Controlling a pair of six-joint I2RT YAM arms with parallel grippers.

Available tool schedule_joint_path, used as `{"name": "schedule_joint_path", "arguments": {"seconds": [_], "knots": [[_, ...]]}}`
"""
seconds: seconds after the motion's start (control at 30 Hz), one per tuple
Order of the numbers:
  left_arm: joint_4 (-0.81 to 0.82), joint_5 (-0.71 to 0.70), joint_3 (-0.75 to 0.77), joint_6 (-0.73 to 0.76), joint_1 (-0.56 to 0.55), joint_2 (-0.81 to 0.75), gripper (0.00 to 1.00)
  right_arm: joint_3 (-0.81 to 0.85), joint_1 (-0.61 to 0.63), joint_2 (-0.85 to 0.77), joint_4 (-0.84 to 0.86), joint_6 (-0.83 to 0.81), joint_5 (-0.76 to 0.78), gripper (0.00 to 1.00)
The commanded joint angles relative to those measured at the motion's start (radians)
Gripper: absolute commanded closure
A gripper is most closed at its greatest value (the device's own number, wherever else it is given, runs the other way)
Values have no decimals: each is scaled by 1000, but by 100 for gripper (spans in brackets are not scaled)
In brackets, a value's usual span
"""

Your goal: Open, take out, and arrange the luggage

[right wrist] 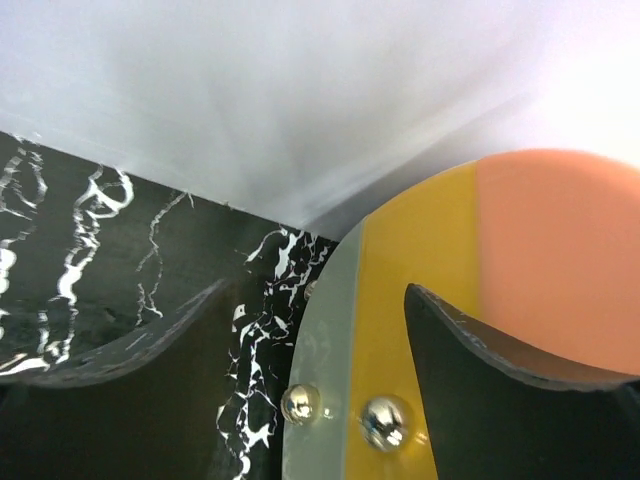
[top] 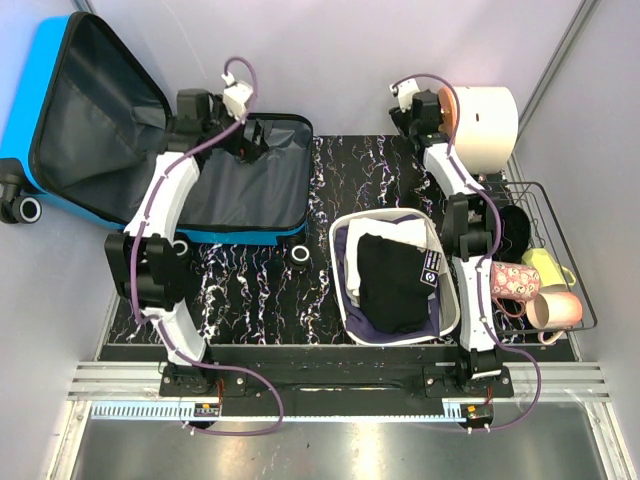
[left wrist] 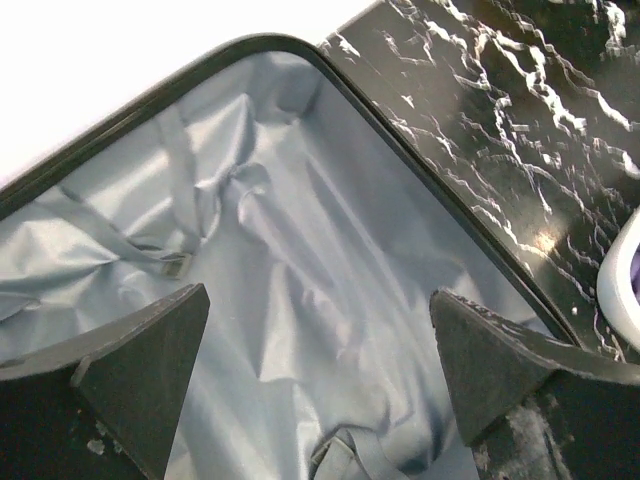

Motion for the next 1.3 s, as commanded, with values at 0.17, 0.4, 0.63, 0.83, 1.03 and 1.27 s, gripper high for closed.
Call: {"name": "schedule_joint_path", "arguments": {"seconds": [0.17,0.4,0.63,0.83,1.03,1.27], "knots": [[-406,-79,490,-272,84,164,1,-114,51,-430,-73,197,-300,17],[-460,-128,475,-329,134,92,1,-362,56,-695,-117,338,-402,12],[-506,-258,226,-289,129,-77,1,-756,54,-1006,-116,437,-475,2],[-462,-312,-31,-277,104,-233,1,-1035,48,-1195,-125,491,-466,2],[-414,-335,-175,-295,78,-318,1,-1189,39,-1317,-136,522,-468,1],[-367,-350,-197,-297,69,-358,1,-1169,39,-1332,-156,551,-435,0]]}}
